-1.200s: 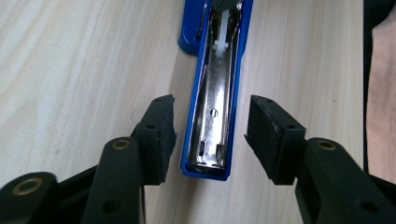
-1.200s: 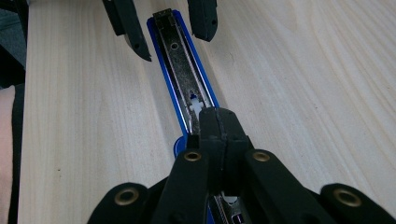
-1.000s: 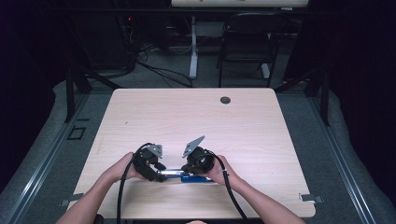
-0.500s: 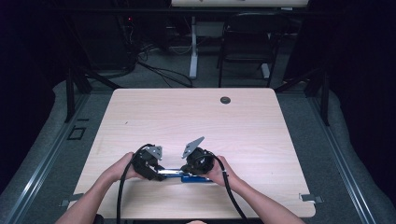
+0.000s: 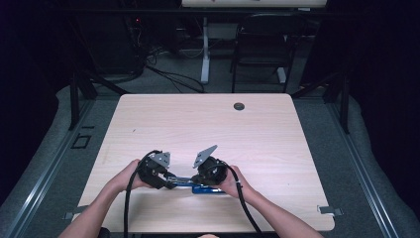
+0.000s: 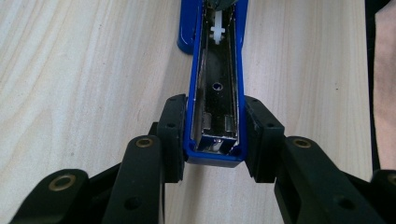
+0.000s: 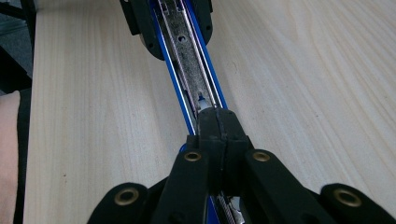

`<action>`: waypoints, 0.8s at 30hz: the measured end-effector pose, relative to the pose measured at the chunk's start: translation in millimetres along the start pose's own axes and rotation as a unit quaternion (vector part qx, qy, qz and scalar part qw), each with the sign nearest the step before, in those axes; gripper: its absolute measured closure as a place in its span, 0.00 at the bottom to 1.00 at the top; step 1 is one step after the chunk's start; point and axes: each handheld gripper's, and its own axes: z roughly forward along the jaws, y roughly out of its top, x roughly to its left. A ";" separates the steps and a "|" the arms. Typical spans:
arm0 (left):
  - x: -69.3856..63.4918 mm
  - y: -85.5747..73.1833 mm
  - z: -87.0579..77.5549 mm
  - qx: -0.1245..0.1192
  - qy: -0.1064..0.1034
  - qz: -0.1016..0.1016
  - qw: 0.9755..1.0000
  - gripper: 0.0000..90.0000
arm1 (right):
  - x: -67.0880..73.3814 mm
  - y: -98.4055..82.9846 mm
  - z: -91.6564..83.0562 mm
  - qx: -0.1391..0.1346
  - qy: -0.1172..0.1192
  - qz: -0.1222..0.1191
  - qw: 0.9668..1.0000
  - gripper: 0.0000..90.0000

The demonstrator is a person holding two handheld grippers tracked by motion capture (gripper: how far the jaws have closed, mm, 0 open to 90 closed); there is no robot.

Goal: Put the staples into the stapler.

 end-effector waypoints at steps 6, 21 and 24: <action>-1.3 0.5 -2.2 -0.009 0.000 0.003 1.000 0.72 | 1.1 0.3 -0.2 0.000 0.001 0.000 1.000 1.00; -2.6 2.7 -8.4 -0.039 -0.003 0.008 0.999 0.72 | 5.5 2.9 -1.4 -0.010 -0.001 -0.003 1.000 1.00; -2.7 3.2 -9.5 -0.042 -0.005 0.010 0.999 0.72 | 5.3 3.1 -1.5 -0.013 -0.001 -0.002 1.000 1.00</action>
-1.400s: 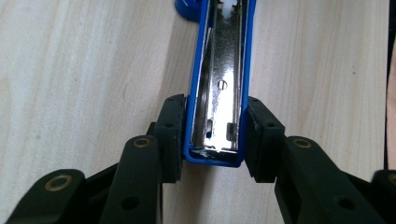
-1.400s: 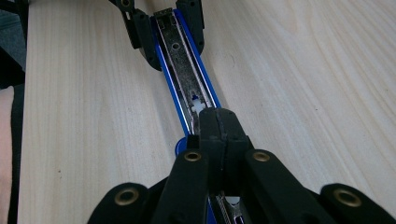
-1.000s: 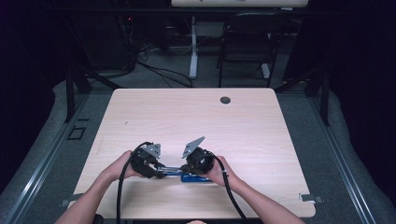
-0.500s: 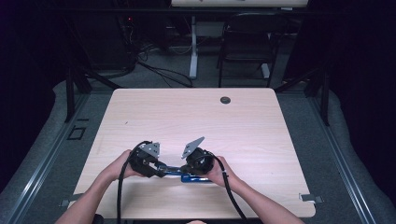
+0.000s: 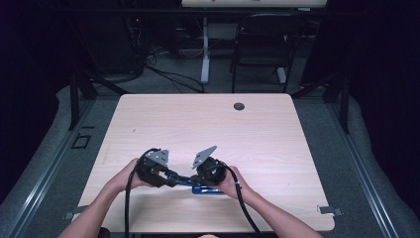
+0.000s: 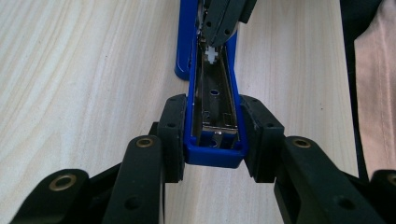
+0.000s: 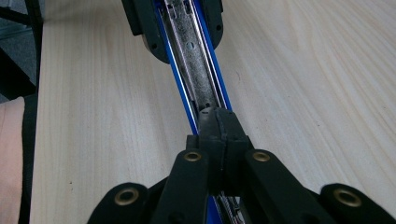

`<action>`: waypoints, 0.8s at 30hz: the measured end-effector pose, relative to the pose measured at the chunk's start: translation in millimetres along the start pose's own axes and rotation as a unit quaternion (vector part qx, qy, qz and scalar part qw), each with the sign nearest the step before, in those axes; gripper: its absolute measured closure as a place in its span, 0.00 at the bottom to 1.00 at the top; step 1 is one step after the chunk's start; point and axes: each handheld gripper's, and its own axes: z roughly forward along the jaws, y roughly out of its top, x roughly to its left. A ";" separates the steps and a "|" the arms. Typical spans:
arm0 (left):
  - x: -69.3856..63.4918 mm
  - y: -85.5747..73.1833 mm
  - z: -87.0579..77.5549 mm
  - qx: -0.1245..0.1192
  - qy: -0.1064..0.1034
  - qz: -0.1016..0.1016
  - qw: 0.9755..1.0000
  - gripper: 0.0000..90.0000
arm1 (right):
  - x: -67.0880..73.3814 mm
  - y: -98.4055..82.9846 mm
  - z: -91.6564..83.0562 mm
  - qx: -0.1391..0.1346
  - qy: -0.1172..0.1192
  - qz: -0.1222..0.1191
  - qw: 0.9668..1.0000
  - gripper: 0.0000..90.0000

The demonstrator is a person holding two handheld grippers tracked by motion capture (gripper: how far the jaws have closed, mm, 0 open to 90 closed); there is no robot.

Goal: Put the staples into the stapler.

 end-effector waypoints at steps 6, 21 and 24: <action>-1.0 2.0 -2.1 -0.022 0.003 0.000 1.000 0.72 | 1.4 1.2 0.1 -0.004 0.000 -0.001 1.000 1.00; -1.1 2.1 -2.0 -0.019 0.001 0.001 1.000 0.72 | 1.2 1.2 0.8 -0.011 0.003 0.000 1.000 1.00; -0.2 1.3 -0.2 -0.009 0.001 -0.002 1.000 0.70 | 1.6 1.2 0.6 -0.009 0.003 -0.002 1.000 1.00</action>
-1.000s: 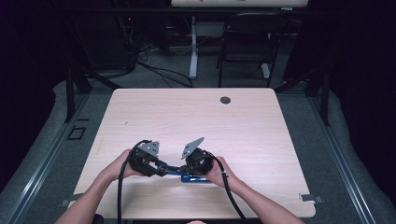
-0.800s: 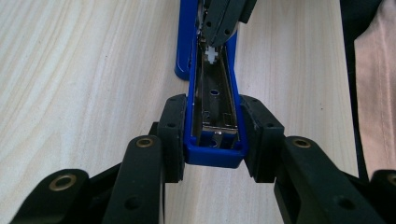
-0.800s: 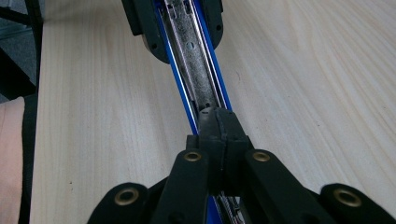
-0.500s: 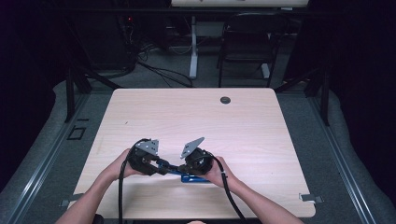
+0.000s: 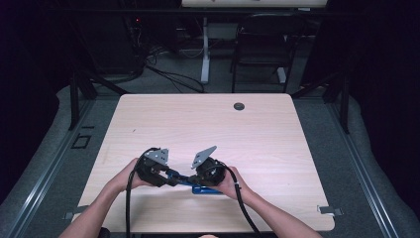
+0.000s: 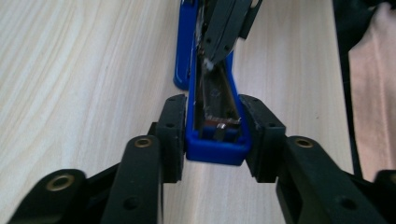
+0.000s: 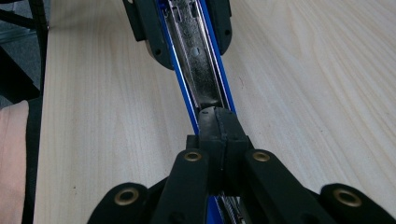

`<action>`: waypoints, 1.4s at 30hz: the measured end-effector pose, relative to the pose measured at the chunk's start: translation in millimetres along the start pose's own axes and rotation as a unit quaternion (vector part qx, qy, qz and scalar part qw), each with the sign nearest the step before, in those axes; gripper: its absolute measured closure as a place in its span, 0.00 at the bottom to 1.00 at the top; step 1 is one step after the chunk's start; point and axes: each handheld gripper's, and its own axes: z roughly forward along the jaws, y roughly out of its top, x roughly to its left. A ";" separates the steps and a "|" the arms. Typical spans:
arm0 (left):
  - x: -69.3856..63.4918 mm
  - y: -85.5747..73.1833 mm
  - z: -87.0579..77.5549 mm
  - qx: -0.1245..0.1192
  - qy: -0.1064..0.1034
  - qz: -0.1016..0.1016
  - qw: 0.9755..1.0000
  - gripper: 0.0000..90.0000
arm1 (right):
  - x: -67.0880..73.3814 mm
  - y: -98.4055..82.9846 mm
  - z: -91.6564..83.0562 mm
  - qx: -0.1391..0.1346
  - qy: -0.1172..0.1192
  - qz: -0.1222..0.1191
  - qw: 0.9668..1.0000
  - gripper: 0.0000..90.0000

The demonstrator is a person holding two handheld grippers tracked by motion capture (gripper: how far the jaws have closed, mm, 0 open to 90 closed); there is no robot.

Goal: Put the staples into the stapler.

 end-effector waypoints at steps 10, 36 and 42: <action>2.4 -4.1 3.2 0.022 -0.016 -0.007 1.000 0.70 | 0.6 0.1 0.6 0.003 0.000 -0.002 1.000 1.00; -4.7 7.4 -1.3 -0.031 0.007 0.013 0.999 0.73 | -1.9 3.0 -9.1 -0.001 -0.004 -0.005 1.000 1.00; -5.9 8.9 -0.8 -0.043 0.012 0.015 0.999 0.73 | -2.8 1.7 -11.8 -0.008 -0.004 0.000 1.000 1.00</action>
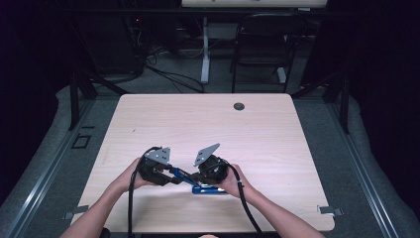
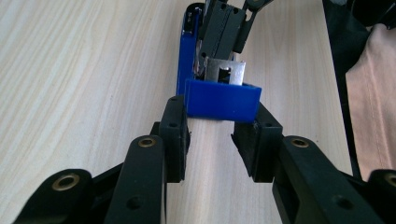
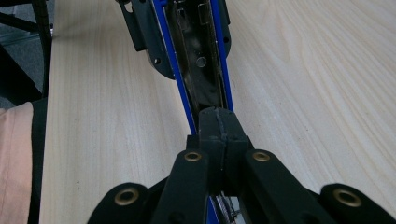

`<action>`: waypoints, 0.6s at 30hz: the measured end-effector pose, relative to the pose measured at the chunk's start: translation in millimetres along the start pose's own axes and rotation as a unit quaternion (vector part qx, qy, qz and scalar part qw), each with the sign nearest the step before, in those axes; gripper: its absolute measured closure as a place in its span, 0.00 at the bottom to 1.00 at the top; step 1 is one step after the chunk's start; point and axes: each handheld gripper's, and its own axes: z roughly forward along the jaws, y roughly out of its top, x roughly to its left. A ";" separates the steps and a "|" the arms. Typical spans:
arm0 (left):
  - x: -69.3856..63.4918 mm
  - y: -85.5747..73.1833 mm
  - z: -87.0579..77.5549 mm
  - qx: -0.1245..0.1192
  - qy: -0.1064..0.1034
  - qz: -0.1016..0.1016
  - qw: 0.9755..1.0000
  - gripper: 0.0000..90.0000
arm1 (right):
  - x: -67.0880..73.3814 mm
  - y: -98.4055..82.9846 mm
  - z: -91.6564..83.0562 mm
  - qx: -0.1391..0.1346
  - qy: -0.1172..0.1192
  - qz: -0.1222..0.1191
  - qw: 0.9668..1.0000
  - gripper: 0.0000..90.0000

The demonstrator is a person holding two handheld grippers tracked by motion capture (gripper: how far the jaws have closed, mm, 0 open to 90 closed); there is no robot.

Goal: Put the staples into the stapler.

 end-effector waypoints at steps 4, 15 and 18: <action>-0.7 1.7 1.0 -0.010 0.006 0.001 1.000 0.73 | -2.2 -0.1 -3.0 0.003 0.001 0.000 1.000 1.00; -1.9 8.4 8.6 -0.034 0.021 0.003 0.999 0.72 | -6.5 -1.7 -9.7 0.002 -0.002 0.009 1.000 1.00; -2.3 11.5 12.5 -0.041 0.023 0.002 0.999 0.72 | -8.4 -2.4 -12.8 0.006 -0.004 0.010 1.000 1.00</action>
